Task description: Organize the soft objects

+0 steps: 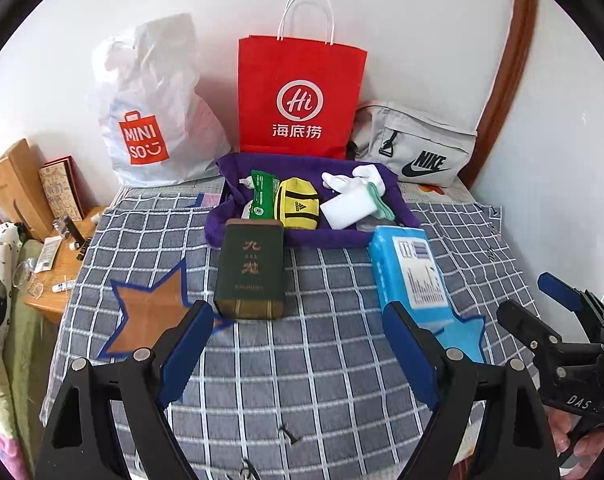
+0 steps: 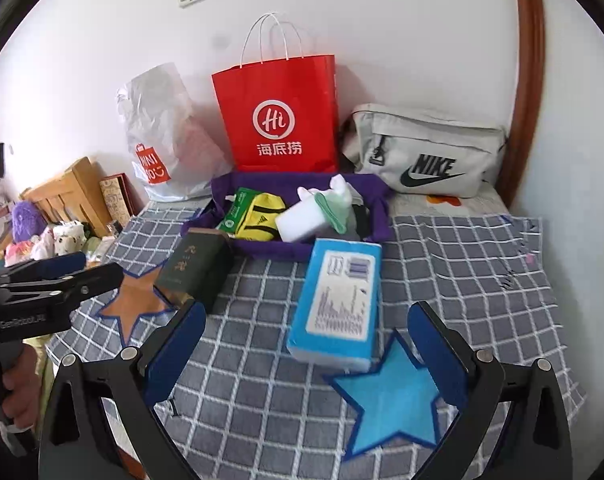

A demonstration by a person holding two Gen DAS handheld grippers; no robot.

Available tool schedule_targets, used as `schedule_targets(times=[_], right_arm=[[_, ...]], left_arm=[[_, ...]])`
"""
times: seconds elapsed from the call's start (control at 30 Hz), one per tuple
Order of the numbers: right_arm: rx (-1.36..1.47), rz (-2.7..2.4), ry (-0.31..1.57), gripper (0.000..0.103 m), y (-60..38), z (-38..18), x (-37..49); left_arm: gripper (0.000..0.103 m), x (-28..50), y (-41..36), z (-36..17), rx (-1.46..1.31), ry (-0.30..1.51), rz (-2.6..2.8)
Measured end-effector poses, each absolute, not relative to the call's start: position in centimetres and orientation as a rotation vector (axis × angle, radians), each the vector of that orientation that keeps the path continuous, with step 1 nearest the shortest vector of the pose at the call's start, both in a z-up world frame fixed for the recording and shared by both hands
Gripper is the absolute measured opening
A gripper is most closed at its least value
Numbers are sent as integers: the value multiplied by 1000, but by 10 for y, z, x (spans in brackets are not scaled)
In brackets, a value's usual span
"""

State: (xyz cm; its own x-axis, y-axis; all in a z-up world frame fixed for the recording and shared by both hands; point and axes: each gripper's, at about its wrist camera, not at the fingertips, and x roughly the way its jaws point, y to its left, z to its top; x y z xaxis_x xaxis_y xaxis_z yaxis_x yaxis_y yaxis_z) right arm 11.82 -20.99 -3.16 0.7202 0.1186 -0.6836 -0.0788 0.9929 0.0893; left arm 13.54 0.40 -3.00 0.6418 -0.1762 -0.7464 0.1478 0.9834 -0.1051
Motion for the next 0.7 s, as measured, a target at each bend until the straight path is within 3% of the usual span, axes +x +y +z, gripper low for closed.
schedule_targets(times=[0.37,0.53,0.7], right_arm=[[56,91,721,103,-219,-25,58],[72,89,692,103,-225,-17,41],[72,88,683,103,-225,-13,31]], left_arm=[[91,74,-1,-20,-45,802,-177],[103,59,-5,-17,-29,777,-147],[103,50,-12,-15,-12,770,-146]])
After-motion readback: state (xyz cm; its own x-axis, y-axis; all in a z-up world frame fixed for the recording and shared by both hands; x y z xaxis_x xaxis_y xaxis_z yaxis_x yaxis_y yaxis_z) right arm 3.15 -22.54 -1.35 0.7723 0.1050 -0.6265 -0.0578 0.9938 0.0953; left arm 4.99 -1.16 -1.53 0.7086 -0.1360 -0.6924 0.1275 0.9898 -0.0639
